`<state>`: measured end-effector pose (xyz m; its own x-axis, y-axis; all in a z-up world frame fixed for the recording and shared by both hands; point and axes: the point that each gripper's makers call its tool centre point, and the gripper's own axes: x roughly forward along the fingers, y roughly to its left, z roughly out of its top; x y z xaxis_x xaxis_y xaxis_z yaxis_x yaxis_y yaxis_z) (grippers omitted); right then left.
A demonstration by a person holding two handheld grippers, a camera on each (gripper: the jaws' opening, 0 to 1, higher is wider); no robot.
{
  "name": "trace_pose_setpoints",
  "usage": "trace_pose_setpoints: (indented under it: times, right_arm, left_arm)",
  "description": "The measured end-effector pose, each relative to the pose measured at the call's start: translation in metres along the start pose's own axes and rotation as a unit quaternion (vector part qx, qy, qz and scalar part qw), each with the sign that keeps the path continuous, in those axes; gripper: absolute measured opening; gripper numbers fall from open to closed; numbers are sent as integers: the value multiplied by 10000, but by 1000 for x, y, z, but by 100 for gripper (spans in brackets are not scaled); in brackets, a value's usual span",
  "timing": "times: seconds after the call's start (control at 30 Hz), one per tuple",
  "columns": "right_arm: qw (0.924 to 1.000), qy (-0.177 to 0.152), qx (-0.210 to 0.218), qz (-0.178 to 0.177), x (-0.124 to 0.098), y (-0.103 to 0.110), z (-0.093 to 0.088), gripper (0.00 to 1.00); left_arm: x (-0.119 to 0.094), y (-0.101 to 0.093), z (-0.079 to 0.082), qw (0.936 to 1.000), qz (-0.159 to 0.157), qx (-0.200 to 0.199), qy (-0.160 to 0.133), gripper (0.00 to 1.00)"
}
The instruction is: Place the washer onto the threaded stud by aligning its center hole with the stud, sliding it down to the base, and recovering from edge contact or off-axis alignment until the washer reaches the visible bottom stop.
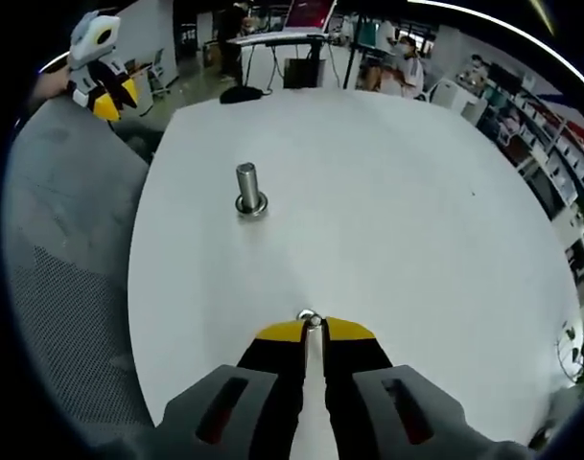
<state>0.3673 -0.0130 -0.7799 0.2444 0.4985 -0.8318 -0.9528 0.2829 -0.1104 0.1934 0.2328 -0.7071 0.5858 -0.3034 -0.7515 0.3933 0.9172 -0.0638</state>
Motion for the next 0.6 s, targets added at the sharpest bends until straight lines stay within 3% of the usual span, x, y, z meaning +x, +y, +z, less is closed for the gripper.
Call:
trace_pose_setpoints:
  times: [0.6]
  right_arm:
    - [9997,-3,-244,-48,4,-2,4,9]
  left_arm:
    - [0,0,0,10000,1,-32,-24,16]
